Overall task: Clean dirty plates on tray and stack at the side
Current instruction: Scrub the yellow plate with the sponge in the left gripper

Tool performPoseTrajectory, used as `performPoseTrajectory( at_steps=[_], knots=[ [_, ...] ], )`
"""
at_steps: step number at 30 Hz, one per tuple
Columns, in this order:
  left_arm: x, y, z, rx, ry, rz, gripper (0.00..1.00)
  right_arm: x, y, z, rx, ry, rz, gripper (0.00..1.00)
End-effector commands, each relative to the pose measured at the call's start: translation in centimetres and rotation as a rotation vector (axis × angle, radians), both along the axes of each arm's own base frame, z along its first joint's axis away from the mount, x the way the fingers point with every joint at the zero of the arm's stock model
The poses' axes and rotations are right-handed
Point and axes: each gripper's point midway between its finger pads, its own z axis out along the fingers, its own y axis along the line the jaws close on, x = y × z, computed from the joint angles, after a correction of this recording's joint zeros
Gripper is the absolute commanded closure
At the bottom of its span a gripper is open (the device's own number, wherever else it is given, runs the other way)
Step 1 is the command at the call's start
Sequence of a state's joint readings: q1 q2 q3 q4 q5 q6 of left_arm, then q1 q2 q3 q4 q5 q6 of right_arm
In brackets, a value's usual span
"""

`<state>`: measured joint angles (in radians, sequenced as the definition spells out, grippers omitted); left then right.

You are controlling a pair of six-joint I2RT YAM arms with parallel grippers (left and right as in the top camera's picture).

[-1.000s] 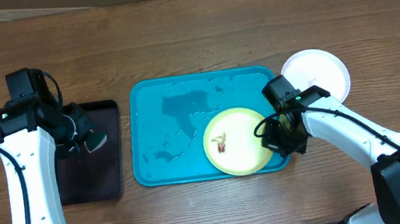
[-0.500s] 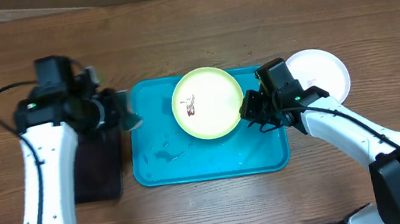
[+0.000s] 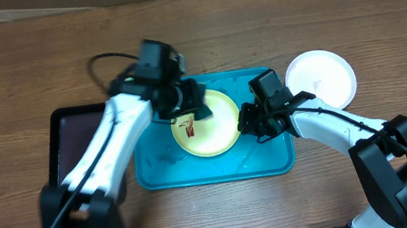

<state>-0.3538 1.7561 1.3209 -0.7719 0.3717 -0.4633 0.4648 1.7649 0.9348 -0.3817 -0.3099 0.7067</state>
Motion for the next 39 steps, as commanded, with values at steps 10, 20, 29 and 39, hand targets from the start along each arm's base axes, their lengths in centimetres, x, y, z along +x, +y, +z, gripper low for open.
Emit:
performPoseTrajectory(
  at_steps=[10,20,29,39],
  knots=[
    [-1.0,1.6,-9.6,0.164,0.233,0.076,0.95,0.2,0.1,0.2,-0.001,-0.011,0.003,0.96],
    [1.1,13.0,-9.0,0.499,0.205,0.247,0.96,0.3,0.1,0.2,0.001,-0.015,0.002,0.96],
    [4.2,10.6,-1.7,0.307,0.137,0.15,0.96,0.3,0.1,0.2,0.002,-0.016,0.002,0.96],
    [1.1,0.3,-1.6,-0.053,0.158,-0.138,0.96,0.4,0.2,0.3,0.004,-0.021,0.002,0.96]
  ],
)
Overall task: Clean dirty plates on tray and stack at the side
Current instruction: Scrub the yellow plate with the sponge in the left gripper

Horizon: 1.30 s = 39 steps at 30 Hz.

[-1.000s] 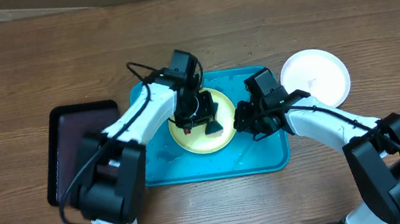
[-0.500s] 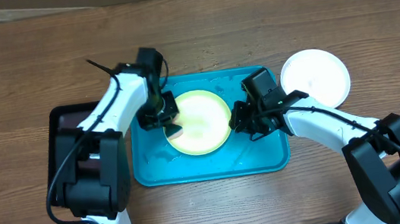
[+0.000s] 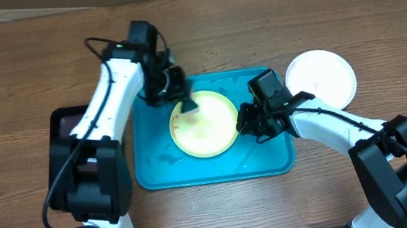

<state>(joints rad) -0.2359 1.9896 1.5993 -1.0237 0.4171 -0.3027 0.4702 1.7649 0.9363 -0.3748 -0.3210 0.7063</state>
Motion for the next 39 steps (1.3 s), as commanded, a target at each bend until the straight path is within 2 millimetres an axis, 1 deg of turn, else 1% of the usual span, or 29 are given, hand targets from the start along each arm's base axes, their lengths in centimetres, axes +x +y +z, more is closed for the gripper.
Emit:
performPoseTrajectory(
  at_steps=[1,3,4,5,7,11,14,15,16,18,19,21,23,25,29,31,34,35,37,38,39],
  knots=[
    [-2.5,-3.4,-0.5,-0.095,0.023,-0.104,0.96,0.4,-0.2,0.1,-0.008,-0.018,-0.008,0.96],
    [-3.1,-4.2,-1.7,-0.088,0.024,-0.118,0.96,0.4,-0.2,0.1,-0.008,-0.017,-0.008,0.96],
    [-3.3,-4.2,-2.4,-0.073,0.027,-0.111,0.96,0.4,-0.2,0.1,-0.009,-0.017,-0.008,0.96],
    [-3.5,-4.0,-3.1,-0.051,0.033,-0.092,0.96,0.4,-0.2,0.1,-0.009,-0.016,-0.008,0.96],
    [-3.7,-2.9,-4.4,0.016,0.046,-0.046,0.96,0.4,-0.3,0.1,-0.01,-0.015,-0.007,0.96],
    [-3.4,0.8,-6.9,0.188,0.034,0.043,0.96,0.4,-0.3,0.1,-0.01,-0.014,-0.008,0.96],
    [-3.5,3.7,-7.8,0.288,0.041,0.083,0.96,0.4,-0.3,0.1,-0.01,-0.014,-0.008,0.96],
    [-3.6,5.1,-8.0,0.339,0.047,0.099,0.96,0.3,-0.3,0.1,-0.01,-0.014,-0.007,0.96],
    [-3.7,7.0,-8.1,0.413,0.052,0.12,0.96,0.3,-0.3,0.1,-0.011,-0.012,-0.007,0.96],
    [-3.8,10.2,-7.9,0.542,0.056,0.15,0.96,0.3,-0.3,0.1,-0.012,-0.011,-0.007,0.96],
    [-3.9,11.7,-7.7,0.605,0.06,0.162,0.96,0.3,-0.3,0.1,-0.012,-0.011,-0.007,0.96],
    [-4.1,13.9,-6.7,0.69,0.075,0.188,0.96,0.3,-0.3,0.1,-0.011,-0.011,-0.007,0.96],
    [-4.0,15.1,-5.5,0.737,0.089,0.26,0.96,0.3,-0.2,0.1,-0.008,-0.011,-0.006,0.96],
    [-3.4,15.9,-3.8,0.766,0.084,0.335,0.96,0.3,-0.1,0.1,-0.003,-0.012,-0.004,0.96],
    [-2.1,15.9,-0.1,0.733,0.041,0.39,0.96,0.2,0.2,0.3,0.009,-0.02,0.029,0.96],
    [-1.6,15.1,1.6,0.67,0.012,0.407,0.96,0.1,0.7,0.7,0.031,-0.03,0.068,0.96],
    [-1.4,13.6,4.2,0.539,-0.042,0.405,0.96,0.2,1.8,1.8,0.08,-0.056,0.137,0.96],
    [-1.5,13.6,5.0,0.524,-0.06,0.414,0.96,0.3,2.3,2.3,0.094,-0.067,0.157,0.96],
    [-1.6,14.2,6.7,0.51,-0.1,0.446,0.96,0.5,3.4,3.4,0.121,-0.09,0.193,0.96],
    [-1.8,15.0,7.7,0.504,-0.119,0.483,0.96,0.7,4.2,4.1,0.127,-0.104,0.207,0.93],
    [-2.0,16.3,8.8,0.488,-0.135,0.545,0.96,0.9,5.4,5.2,0.138,-0.129,0.234,0.82]
  ],
)
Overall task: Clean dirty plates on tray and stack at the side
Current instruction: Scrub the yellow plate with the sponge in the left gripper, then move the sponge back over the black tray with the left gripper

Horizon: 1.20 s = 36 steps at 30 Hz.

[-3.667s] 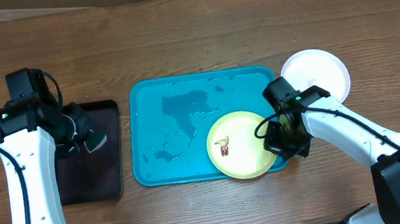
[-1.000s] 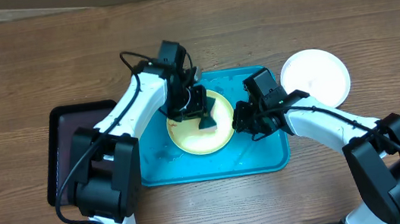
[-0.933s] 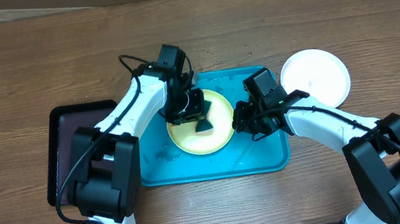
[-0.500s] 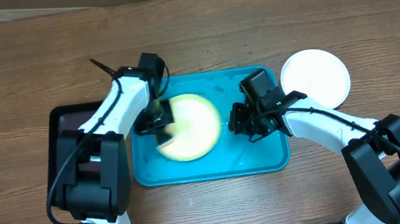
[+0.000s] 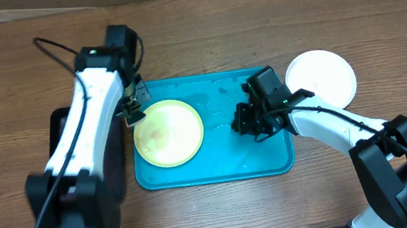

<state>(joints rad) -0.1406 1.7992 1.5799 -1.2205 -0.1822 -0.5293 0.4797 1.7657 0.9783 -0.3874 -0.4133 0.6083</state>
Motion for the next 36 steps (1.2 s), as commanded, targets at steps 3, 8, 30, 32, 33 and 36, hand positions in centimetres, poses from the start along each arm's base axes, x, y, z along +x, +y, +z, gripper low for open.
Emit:
performPoseTrajectory(
  at_steps=[3,8,30,32,33,36],
  knots=[
    [-0.5,4.6,5.5,-0.089,-0.159,0.196,0.96,1.3,5.6,5.5,0.084,-0.159,0.151,0.45],
    [-2.4,8.5,4.3,-0.178,-0.099,0.299,0.95,1.8,7.4,6.3,0.019,-0.212,0.107,0.24],
    [-6.4,13.2,-6.0,-0.355,-0.036,0.511,0.96,1.4,7.4,-2.2,-0.149,-0.093,0.004,0.46],
    [-6.3,13.3,-6.0,-0.355,-0.039,0.511,0.96,1.2,7.9,-2.5,-0.148,-0.098,0.014,0.48],
    [-6.3,13.3,-6.0,-0.355,-0.039,0.512,0.96,1.0,8.1,-2.9,-0.15,-0.095,0.02,0.49],
    [-6.4,13.2,-6.0,-0.356,-0.035,0.511,0.96,0.5,8.5,-3.8,-0.161,-0.085,0.035,0.58]
  ],
)
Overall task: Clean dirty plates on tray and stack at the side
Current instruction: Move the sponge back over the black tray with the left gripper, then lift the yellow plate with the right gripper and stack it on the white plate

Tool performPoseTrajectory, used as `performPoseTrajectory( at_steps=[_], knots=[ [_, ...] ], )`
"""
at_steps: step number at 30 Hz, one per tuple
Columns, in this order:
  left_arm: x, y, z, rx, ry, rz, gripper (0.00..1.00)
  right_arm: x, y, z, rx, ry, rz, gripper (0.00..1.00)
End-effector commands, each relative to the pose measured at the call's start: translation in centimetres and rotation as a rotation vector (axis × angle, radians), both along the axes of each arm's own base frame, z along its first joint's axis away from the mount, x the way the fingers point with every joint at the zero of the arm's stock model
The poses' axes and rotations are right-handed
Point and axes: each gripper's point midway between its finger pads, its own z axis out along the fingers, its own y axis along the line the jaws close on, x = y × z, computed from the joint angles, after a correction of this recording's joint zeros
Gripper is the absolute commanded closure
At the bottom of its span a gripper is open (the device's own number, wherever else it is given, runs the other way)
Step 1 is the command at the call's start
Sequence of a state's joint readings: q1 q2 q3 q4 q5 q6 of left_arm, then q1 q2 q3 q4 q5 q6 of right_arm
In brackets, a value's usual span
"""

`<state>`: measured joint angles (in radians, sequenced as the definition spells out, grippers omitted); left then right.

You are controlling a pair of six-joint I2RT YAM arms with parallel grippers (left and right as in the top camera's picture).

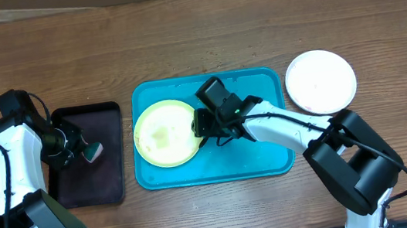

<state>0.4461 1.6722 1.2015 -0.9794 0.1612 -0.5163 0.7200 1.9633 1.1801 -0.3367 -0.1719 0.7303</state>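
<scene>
A yellow plate (pixel 161 135) lies in the left part of the blue tray (pixel 259 158), its face free of the red smear. My right gripper (pixel 198 125) reaches across the tray to the plate's right rim; the overhead view does not show how its jaws stand. A clean white plate (pixel 321 81) rests on the table to the right of the tray. My left gripper (pixel 88 151) is over the dark tray (pixel 107 180) at the left, shut on a small green-and-white sponge (pixel 96 151).
The wooden table (pixel 201 29) extends behind both trays. The dark tray sits just left of the blue tray with a narrow gap between them. The left arm (pixel 11 165) runs along the table's left side.
My left gripper has moved with the sponge from the yellow plate's upper left rim to over the dark tray. My right gripper has moved left across the blue tray to the plate's right rim.
First the left gripper pressed the sponge on a red smear on the plate at the tray's middle while the right gripper held its right rim. Then the smear was gone. Then the plate lay at the tray's left, right gripper apart. Now the sponge is over the dark tray.
</scene>
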Motion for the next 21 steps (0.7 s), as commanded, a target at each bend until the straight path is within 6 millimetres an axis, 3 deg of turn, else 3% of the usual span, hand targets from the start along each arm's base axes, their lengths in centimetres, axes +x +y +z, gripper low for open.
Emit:
performPoseTrajectory(
  at_steps=[1,5,10,12,15,21],
  knots=[
    [-0.2,-0.2,-0.2,-0.016,0.002,-0.014,0.96,-0.6,0.2,-2.2,-0.046,0.023,0.008,0.65],
    [-0.2,-0.2,-0.2,-0.017,0.005,-0.015,0.96,-0.6,-0.1,-2.5,-0.064,0.025,0.003,0.96],
    [-0.4,-0.2,-0.2,-0.017,0.012,-0.019,0.96,0.0,-0.1,-0.6,-0.089,0.009,0.042,0.96],
    [-0.4,-0.3,-0.2,-0.017,0.012,-0.019,0.96,0.8,-0.6,1.5,-0.149,-0.031,0.062,0.96],
    [-0.4,-0.3,-0.2,-0.017,0.011,-0.019,0.96,2.7,-3.2,5.4,-0.313,-0.124,0.022,0.96],
    [-0.3,-0.2,-0.2,-0.016,0.008,-0.019,0.96,5.1,-8.3,15.5,-0.635,-0.36,0.033,0.96]
  ],
)
